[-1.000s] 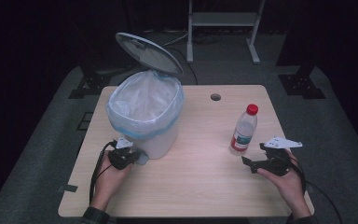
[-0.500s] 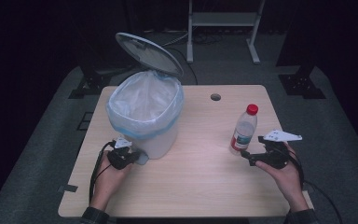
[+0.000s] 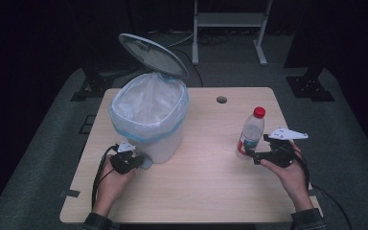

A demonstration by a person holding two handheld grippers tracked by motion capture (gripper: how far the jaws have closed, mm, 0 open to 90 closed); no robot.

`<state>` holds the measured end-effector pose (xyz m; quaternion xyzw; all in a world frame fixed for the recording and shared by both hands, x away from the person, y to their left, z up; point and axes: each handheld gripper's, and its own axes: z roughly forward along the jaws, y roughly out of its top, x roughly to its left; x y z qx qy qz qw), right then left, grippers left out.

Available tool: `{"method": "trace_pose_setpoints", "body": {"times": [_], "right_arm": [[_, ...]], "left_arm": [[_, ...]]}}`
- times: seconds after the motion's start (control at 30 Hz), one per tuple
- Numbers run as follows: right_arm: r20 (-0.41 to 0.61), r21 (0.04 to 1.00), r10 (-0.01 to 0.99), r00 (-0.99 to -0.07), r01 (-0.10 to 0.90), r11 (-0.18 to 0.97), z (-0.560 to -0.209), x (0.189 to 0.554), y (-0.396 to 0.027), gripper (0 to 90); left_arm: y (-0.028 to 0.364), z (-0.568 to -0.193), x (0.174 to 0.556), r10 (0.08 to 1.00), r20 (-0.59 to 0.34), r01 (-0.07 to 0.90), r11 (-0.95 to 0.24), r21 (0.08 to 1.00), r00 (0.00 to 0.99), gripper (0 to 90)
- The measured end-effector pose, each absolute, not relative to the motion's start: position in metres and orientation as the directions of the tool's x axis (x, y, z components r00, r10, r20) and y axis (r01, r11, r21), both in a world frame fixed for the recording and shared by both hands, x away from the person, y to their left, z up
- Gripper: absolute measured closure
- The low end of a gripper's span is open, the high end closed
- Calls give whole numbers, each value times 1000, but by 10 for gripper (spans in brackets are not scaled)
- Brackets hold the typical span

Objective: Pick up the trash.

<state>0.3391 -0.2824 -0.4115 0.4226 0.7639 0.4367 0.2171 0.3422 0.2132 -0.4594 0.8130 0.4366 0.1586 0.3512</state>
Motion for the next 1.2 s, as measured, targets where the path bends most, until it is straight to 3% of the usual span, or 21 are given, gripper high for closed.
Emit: {"method": "trace_pose_setpoints", "body": {"times": [0.53,0.67,1.2], "right_arm": [[47,857,839,-542,453,245,-411,355,-279,57],[32,860,841,-540,443,252,-411,356,-277,130],[31,853,846,-533,456,256,-415,365,-272,136]], "left_arm": [[212,-459,342,820,-32,596,-388,703,571,840],[212,-459,342,821,-31,596,-387,703,570,841],[212,-459,342,824,-39,600,-378,705,565,843]]}}
